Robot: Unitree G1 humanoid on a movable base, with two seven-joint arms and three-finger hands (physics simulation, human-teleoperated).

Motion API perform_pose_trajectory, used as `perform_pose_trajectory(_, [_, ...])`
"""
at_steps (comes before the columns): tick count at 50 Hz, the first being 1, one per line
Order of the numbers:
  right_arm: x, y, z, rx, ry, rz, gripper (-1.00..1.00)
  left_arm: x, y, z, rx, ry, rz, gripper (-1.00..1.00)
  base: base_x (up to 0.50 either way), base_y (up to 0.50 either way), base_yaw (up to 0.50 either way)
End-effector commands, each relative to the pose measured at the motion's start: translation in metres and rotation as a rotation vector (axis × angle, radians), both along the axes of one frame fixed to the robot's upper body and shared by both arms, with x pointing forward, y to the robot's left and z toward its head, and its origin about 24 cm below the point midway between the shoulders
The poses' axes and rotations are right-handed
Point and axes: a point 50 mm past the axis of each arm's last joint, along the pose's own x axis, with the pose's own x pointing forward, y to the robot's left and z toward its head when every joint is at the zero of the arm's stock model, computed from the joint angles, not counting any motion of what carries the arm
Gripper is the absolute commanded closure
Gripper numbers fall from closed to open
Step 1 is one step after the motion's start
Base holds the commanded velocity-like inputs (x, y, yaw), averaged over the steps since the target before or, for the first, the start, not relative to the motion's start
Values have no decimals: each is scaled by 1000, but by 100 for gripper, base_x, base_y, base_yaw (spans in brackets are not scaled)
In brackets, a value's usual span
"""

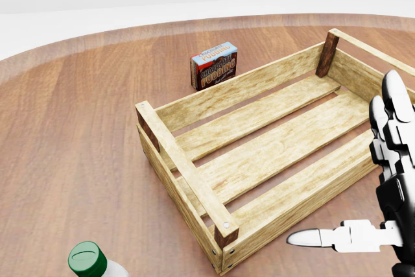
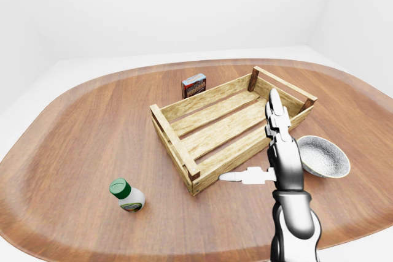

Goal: Pick up the salad dressing and put it in the tray.

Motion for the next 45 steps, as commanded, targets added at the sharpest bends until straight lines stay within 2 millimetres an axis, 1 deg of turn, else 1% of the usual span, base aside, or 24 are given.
perform_pose_trajectory(1, [3, -1, -5, -39, 30, -29, -100, 0, 0, -1, 0, 2, 0, -100, 3, 32, 0])
perform_pose_trajectory(3, [3, -1, -7, -33, 41, -29, -100, 0, 0, -1, 1, 1, -1, -100, 13, 49, 0])
perform_pose_trajectory(4, [1, -3, -7, 29, 26, -3, -100, 0, 0, -1, 2, 1, 0, -100, 0, 0, 0])
perform_pose_trajectory(6, [3, -5, -9, 1, 38, -41, -100, 1, 0, -1, 0, 2, -1, -100, 0, 0, 0])
perform_pose_trajectory(8, [2, -4, -7, 37, 24, -19, -100, 0, 0, -1, 1, 2, 1, -100, 0, 0, 0])
perform_pose_trajectory(11, [3, -3, -9, 14, 37, -29, -100, 0, 0, -1, 1, 2, 0, -100, 0, 0, 0])
perform_pose_trajectory(17, [3, -4, -10, 23, 42, -23, -100, 1, 0, -1, 1, 2, 0, -100, 0, 0, 0])
perform_pose_trajectory(21, [1, -1, -7, 40, 25, 6, -100, 1, 0, -2, 0, 3, -2, -100, 0, 0, 0])
perform_pose_trajectory(22, [0, 3, -5, 28, 23, 45, -100, 1, 0, -2, -1, 5, -3, -100, 0, 0, 0])
perform_pose_trajectory(25, [0, 10, 6, -53, -15, 60, -100, 2, -3, -3, -13, 13, -17, -100, 0, 0, 0])
perform_pose_trajectory(26, [0, 18, 18, -84, -67, 110, -100, 2, -4, -2, -13, 2, -28, -100, 0, 0, 0])
perform_pose_trajectory(27, [0, 18, 19, -88, -73, 113, -100, 2, -5, -2, -12, 0, -28, -100, 0, 0, 0])
perform_pose_trajectory(28, [3, 28, 30, -145, -116, 159, -100, 2, -5, -1, -8, -6, -34, -100, 0, 0, 0])
perform_pose_trajectory(30, [6, 36, 38, -224, -149, 166, -100, 1, -5, 0, -5, -8, -36, -100, 0, 0, 0])
perform_pose_trajectory(32, [8, 45, 49, -271, -197, 214, -100, 0, -4, 3, -9, -22, -38, -100, 0, 0, 0])
perform_pose_trajectory(33, [10, 53, 58, -343, -239, 243, -100, -1, -4, 5, -13, -32, -39, -100, 0, 0, 0])
perform_pose_trajectory(36, [12, 65, 71, -430, -293, 285, -100, -2, -3, 5, -16, -38, -42, -100, 0, 0, 0])
perform_pose_trajectory(39, [15, 73, 76, -496, -308, 313, -100, -1, -4, 4, -18, -34, -43, -100, 0, 0, 0])
perform_pose_trajectory(40, [18, 78, 75, -521, -296, 337, -100, -1, -4, 4, -17, -33, -43, -100, 0, 0, 0])
perform_pose_trajectory(45, [27, 87, 66, -550, -230, 386, -100, -1, -3, 5, -18, -32, -37, -100, 0, 0, 0])
